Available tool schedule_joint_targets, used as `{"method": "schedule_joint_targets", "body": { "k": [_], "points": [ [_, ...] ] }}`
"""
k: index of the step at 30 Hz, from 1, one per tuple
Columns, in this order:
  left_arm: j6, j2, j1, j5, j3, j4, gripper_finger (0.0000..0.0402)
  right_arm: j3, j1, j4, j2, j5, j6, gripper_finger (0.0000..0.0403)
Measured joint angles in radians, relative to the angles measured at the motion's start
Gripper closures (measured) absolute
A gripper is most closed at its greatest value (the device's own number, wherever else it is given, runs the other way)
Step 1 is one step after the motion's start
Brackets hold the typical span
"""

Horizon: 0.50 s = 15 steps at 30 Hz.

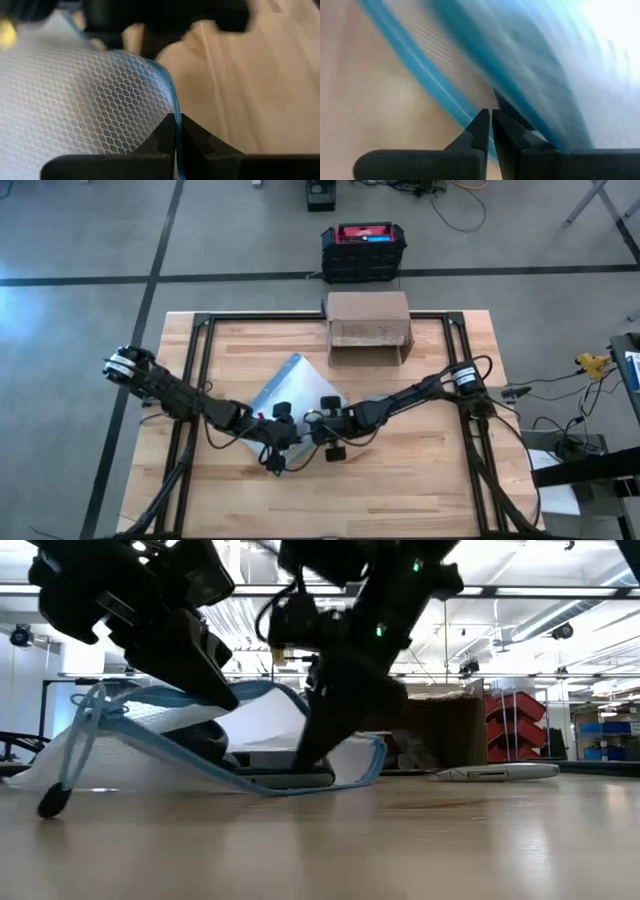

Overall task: Unpack boxes
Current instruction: Put the black fan into the transparent zip bag

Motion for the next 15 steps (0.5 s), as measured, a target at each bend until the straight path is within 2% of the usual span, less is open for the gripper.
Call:
{"method": "schedule_joint_targets", "body": {
  "k": [5,7,10,15],
  "points": [
    [0.002,-0.001,-0.023,-0.001,0.006,0.000,0.0402,-0.003,-0.057,0.002,-0.003,0.095,-0.020,0.0398],
    [0.002,-0.001,-0.023,-0.003,0.006,-0.002,0.0402,-0.003,-0.065,0.000,-0.009,0.094,-0.024,0.0401],
    [0.002,-0.003,-0.024,-0.004,0.006,-0.007,0.0401,-0.003,-0.053,-0.005,-0.020,0.050,-0.029,0.0402],
    [0.003,-0.003,-0.024,-0.034,0.006,-0.009,0.0402,-0.003,-0.013,0.004,-0.019,-0.090,0.020,0.0402]
  ]
}}
